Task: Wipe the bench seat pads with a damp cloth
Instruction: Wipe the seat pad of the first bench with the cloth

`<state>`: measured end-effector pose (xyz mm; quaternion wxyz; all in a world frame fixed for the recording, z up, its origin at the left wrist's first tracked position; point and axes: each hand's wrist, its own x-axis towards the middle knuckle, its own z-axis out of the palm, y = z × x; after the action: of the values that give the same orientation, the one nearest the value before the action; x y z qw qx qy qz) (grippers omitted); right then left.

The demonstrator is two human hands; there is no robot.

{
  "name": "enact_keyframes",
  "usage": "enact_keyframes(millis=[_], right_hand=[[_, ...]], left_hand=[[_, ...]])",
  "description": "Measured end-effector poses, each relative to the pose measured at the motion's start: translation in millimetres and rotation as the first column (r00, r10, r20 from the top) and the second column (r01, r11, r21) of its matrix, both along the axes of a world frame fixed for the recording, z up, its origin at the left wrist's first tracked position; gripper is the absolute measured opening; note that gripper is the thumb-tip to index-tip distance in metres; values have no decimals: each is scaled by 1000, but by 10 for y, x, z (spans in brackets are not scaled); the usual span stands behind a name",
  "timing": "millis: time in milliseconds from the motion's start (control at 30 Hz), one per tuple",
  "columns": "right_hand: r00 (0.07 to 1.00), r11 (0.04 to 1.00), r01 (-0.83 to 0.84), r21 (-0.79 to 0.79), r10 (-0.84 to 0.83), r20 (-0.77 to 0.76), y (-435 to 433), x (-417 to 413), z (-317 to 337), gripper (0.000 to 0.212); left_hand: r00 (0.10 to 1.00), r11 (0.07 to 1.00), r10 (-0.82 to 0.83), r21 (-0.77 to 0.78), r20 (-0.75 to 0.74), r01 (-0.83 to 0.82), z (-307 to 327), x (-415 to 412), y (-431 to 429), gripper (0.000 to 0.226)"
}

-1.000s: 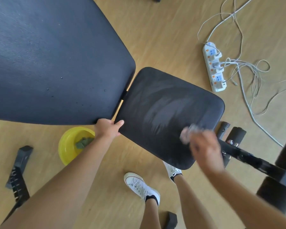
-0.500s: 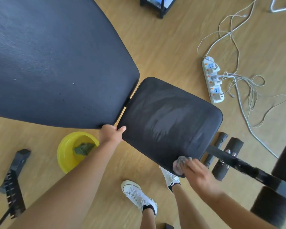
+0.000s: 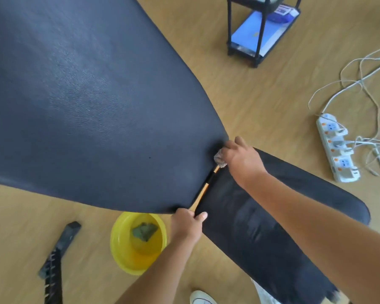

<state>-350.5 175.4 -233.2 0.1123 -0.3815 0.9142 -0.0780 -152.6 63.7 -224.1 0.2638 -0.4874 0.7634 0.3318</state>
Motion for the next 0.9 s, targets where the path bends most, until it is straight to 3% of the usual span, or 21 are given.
enact_keyframes(millis=[67,100,167,200,300,367,500,600,700,767,800,833,900], right_hand=[[994,998,63,4,-63,94,201,-170,-59,29],[971,978,206,26,-207,116,330,-290,-47,20],[834,863,481,158,-505,220,647,-504,-67,15],[763,825,507,248,-564,317,841,-553,-64,20],[670,808,434,398,-585,457,1401,-553,73,35],[680,795,393,461,-589,436,1504,-570,124,42],[726,882,370,290,-470,502,719,-633,113,45],[731,894,390,220,-446,516,391,-639,71,32],[718,834,337,437,-528,453,1267,-491,143,27],[695,702,288,652,-621,362,1929,-380,336,19],[665,663,302,685,-661,346,2116,-382,379,17],[654,671,316,671,-666,358,2165,-412,395,17],[718,785,301,542,-560,413,1874,-485,387,24]], left_hand=[[1000,1000,7,-3,-9,-7,13,11,-8,61],[1000,1000,8,1,-8,-8,11,17,-14,61],[1000,1000,2,3,-10,-2,18,0,4,61],[1000,1000,3,6,-11,-2,20,6,13,60],[999,1000,-14,-4,-29,14,37,7,16,54],[999,1000,-17,-8,-32,17,28,27,3,50],[997,997,67,46,-41,-65,-10,32,-3,39],[992,993,109,57,-64,-105,-80,70,-49,51],[991,989,124,90,-50,-119,-121,91,-100,41],[991,988,122,103,-48,-116,-98,73,-107,42],[993,990,109,99,-48,-104,-95,68,-112,47],[994,991,100,98,-34,-97,-73,60,-111,53],[996,991,86,107,-22,-83,-52,41,-111,57]])
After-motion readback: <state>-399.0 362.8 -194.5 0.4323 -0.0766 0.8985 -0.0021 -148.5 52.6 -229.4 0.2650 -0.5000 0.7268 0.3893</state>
